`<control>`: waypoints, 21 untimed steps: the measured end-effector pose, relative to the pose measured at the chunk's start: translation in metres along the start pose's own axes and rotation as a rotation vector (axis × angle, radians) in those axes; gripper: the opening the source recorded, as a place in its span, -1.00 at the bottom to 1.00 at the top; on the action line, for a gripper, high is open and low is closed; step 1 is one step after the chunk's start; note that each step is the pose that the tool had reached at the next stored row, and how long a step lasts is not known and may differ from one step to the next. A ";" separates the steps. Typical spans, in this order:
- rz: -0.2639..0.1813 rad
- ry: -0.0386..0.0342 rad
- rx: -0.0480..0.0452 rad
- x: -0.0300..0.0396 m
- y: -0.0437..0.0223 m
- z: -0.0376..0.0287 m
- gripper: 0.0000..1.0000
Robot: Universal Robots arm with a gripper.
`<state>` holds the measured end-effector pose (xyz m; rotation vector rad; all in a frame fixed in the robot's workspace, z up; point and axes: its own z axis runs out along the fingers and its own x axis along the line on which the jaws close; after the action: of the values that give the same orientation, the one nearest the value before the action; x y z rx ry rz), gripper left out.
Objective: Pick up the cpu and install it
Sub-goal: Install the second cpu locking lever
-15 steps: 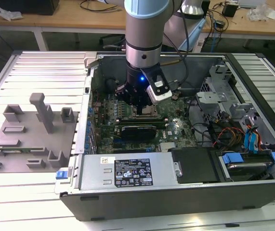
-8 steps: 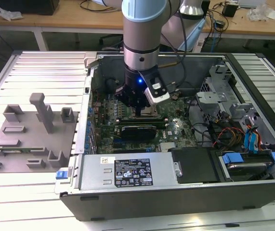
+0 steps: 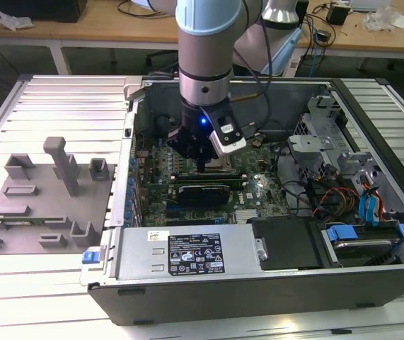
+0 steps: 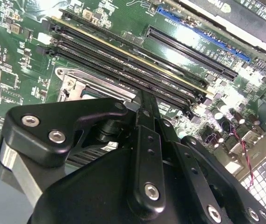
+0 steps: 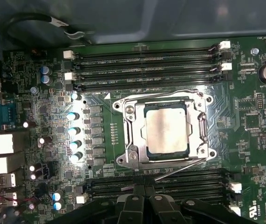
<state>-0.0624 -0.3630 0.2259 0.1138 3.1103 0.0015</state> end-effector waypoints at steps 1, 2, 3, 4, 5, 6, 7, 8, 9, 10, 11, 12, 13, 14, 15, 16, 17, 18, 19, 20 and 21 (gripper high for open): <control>0.000 -0.0001 0.0000 0.0005 -0.0001 0.0006 -0.79; 0.000 -0.0001 0.0002 0.0010 -0.0001 0.0012 -0.79; 0.000 -0.0003 0.0001 0.0015 -0.0001 0.0021 -0.79; 0.000 -0.0008 0.0000 0.0018 -0.0002 0.0030 -0.79; 0.000 -0.0010 -0.0004 0.0019 -0.0002 0.0034 -0.79; 0.000 -0.0012 -0.0015 0.0020 -0.0002 0.0040 -0.79; 0.000 -0.0017 -0.0036 0.0024 -0.0002 0.0048 -0.79; 0.000 -0.0021 -0.0053 0.0026 -0.0002 0.0054 -0.79; 0.000 -0.0030 -0.0085 0.0030 -0.0004 0.0061 -0.79; 0.000 -0.0033 -0.0111 0.0031 -0.0004 0.0065 -0.79; 0.001 -0.0032 -0.0124 0.0032 -0.0005 0.0066 -0.79; 0.001 -0.0032 -0.0126 0.0033 -0.0005 0.0065 -0.79; 0.001 -0.0033 -0.0129 0.0033 -0.0005 0.0066 -0.79; 0.001 -0.0032 -0.0131 0.0033 -0.0005 0.0066 -0.79; 0.001 -0.0032 -0.0132 0.0033 -0.0005 0.0066 -0.79; 0.001 -0.0032 -0.0134 0.0033 -0.0005 0.0066 -0.79; 0.001 -0.0031 -0.0135 0.0033 -0.0005 0.0066 -0.79; 0.001 -0.0031 -0.0137 0.0033 -0.0005 0.0066 -0.79; 0.001 -0.0031 -0.0139 0.0033 -0.0005 0.0066 -0.79; 0.001 -0.0031 -0.0142 0.0033 -0.0005 0.0067 -0.79; 0.001 -0.0032 -0.0145 0.0033 -0.0005 0.0069 -0.79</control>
<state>-0.0656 -0.3633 0.2189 0.1145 3.1065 0.0240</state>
